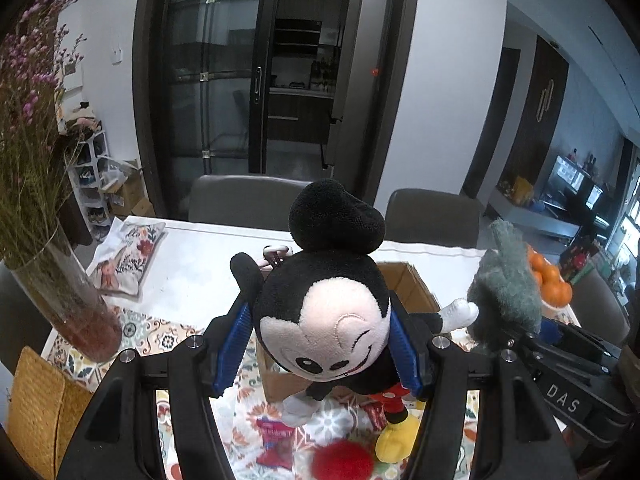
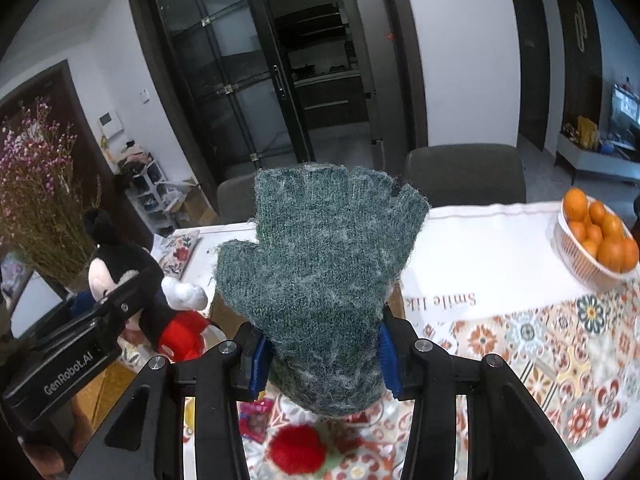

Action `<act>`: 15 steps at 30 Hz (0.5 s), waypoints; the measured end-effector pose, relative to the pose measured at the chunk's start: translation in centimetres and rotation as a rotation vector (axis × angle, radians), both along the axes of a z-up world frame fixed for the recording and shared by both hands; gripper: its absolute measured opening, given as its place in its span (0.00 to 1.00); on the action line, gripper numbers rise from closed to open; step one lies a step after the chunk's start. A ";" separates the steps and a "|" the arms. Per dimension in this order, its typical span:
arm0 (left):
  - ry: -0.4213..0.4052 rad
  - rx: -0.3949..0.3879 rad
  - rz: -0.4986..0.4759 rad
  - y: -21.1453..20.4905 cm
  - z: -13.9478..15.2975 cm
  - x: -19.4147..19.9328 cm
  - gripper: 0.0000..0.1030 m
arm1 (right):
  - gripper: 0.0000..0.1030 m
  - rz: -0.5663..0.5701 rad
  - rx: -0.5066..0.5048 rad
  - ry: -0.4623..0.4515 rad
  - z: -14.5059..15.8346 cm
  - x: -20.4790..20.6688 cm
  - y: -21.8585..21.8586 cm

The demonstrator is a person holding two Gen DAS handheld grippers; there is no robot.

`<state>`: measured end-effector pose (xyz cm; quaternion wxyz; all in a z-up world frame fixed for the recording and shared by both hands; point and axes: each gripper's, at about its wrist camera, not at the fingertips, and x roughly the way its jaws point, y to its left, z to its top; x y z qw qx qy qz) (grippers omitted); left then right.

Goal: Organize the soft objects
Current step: 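Carry Mickey plush and green glove over the box and release both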

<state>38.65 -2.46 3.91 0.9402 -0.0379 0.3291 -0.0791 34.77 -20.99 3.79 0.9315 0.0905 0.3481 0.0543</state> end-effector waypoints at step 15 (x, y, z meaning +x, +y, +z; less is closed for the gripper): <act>0.102 -0.040 0.090 -0.7 -2.6 7.3 0.61 | 0.44 0.090 -0.063 0.091 -1.8 6.3 0.2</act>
